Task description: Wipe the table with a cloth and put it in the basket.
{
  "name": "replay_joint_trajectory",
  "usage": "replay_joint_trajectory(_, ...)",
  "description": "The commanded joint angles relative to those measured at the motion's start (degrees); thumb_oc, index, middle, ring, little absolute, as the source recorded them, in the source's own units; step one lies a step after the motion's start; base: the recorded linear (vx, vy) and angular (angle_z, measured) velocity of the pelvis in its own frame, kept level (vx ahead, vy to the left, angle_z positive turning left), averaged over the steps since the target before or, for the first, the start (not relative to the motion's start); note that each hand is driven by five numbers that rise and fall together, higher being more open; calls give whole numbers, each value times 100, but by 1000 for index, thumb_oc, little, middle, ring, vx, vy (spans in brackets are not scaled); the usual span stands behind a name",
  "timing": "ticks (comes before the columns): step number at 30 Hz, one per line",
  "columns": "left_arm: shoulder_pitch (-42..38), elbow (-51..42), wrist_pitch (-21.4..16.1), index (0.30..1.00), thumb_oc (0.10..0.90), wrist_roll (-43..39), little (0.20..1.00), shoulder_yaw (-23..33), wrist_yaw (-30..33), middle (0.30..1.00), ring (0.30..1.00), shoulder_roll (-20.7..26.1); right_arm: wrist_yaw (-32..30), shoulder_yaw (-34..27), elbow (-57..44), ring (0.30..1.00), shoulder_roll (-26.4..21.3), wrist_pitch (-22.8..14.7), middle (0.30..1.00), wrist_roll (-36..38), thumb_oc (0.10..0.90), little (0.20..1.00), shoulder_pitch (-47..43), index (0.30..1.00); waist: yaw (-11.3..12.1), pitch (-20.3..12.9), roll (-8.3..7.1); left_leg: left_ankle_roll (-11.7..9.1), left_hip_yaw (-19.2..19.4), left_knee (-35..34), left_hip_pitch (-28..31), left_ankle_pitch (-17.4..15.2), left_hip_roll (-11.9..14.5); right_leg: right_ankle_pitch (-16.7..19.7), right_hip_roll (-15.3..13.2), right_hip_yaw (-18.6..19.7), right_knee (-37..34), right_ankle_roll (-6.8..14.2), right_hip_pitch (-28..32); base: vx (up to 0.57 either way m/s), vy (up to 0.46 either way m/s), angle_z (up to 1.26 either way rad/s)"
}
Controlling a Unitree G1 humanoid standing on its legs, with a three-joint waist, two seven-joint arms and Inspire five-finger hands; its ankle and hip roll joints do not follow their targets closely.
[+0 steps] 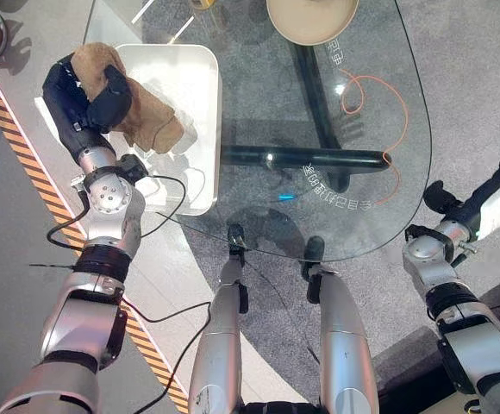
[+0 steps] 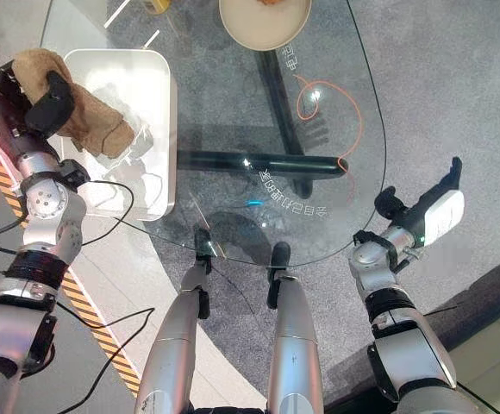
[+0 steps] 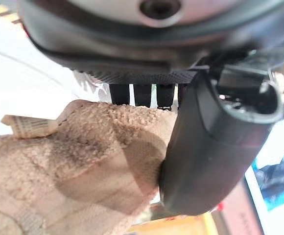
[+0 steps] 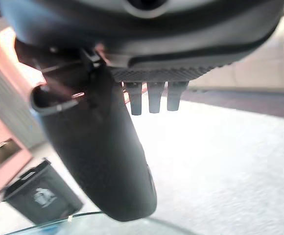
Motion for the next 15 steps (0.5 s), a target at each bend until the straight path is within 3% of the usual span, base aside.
replay_joint_trajectory(1, -894, -62, -281, 300, 100, 478, 200, 130, 261, 300, 300, 681, 103, -196, 255, 900, -170, -389, 900, 265, 800, 900, -67, 900, 7, -157, -181, 214, 476, 826, 79, -1166, -294, 407, 407, 202, -1058, 225, 323, 0, 0, 0)
replay_joint_trajectory(15, -1459, 839, 495, 300, 100, 1060, 200, -668, 3, 300, 300, 778, 839, -171, 1253, 900, -89, 4, 900, 654, 800, 900, -102, 900, -96, -157, -134, 205, 560, 838, 122, -1143, -261, 451, 416, 248, -1004, 239, 286, 2, 4, 0)
